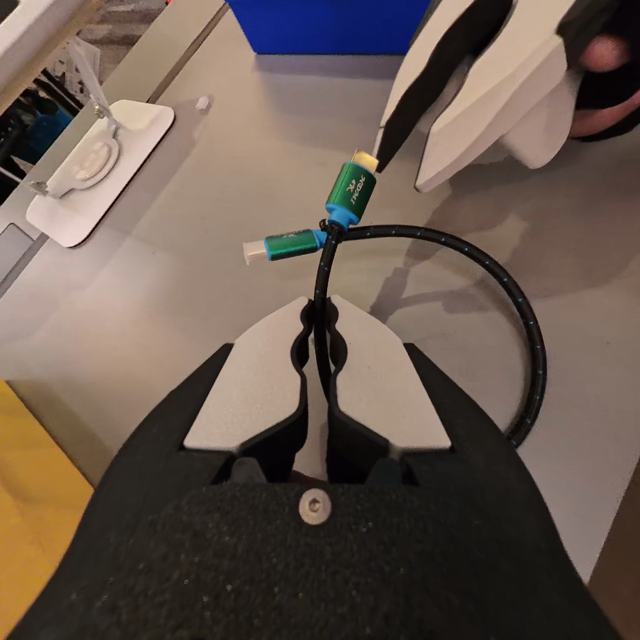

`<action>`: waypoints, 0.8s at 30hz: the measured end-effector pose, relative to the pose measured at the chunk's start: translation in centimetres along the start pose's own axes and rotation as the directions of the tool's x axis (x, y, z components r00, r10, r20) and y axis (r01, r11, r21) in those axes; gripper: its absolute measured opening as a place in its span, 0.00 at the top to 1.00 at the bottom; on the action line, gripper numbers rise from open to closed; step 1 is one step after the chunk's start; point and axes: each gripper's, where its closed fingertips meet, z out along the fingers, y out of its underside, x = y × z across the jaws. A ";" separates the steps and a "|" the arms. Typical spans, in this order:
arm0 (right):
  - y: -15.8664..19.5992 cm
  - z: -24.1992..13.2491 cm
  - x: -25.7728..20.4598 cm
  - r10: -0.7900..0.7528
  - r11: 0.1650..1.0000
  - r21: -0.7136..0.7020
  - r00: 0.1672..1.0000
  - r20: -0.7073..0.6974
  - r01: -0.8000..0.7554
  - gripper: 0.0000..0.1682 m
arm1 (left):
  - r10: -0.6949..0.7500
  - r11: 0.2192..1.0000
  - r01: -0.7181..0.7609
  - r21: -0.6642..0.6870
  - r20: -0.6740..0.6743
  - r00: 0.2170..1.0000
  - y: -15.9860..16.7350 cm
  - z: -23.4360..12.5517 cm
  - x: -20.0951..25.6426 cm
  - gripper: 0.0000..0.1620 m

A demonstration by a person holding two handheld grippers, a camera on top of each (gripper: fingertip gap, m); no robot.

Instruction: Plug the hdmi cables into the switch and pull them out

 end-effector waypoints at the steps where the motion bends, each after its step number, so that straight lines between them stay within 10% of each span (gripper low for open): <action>1: -0.2 0.4 0.1 0.021 1.000 0.004 1.000 0.009 -0.021 0.81 | -0.005 1.000 0.005 0.004 0.006 1.000 0.0 -0.2 -0.2 0.96; 6: -1.9 0.1 0.4 0.082 0.993 0.084 0.996 0.020 -0.083 0.85 | -0.008 0.999 0.008 0.039 -0.009 1.000 -0.6 -0.7 0.2 0.96; 13: -2.7 -0.2 -1.0 -0.419 0.906 -0.030 0.885 -0.205 0.422 0.97 | 0.107 0.994 -0.107 0.008 0.003 0.994 -1.1 -0.1 2.0 0.96; 24: 0.4 1.4 -1.6 -0.439 0.890 -0.197 0.891 -0.118 0.412 1.00 | 0.248 0.969 -0.248 -0.021 0.027 0.968 -1.3 0.0 3.7 0.96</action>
